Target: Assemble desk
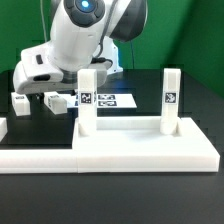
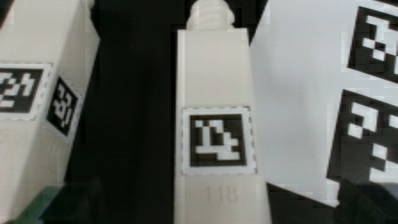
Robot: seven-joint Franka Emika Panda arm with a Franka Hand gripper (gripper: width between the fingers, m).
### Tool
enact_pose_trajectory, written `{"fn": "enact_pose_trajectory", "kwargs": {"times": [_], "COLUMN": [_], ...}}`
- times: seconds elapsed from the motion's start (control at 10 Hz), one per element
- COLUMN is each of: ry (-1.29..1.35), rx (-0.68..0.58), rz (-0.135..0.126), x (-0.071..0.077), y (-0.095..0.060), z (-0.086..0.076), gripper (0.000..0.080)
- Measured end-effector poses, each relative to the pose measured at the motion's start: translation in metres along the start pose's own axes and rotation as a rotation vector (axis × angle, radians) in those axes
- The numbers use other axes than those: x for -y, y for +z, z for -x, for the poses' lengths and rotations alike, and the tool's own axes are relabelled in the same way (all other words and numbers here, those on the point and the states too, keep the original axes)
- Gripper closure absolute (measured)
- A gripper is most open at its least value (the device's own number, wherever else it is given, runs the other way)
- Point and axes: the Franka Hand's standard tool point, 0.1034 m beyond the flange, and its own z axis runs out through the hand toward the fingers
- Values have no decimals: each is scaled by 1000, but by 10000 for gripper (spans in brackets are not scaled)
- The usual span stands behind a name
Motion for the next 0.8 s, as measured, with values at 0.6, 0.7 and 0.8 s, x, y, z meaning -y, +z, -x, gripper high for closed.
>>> {"fn": "enact_pose_trajectory", "kwargs": {"times": [0.6, 0.7, 0.8], "ry": [8, 9, 10], "rx": [42, 46, 48], "rz": [-4, -5, -6], "x": [-3, -3, -3], "y": [10, 12, 14], "z": [-3, -3, -2], "gripper": [151, 151, 151]}}
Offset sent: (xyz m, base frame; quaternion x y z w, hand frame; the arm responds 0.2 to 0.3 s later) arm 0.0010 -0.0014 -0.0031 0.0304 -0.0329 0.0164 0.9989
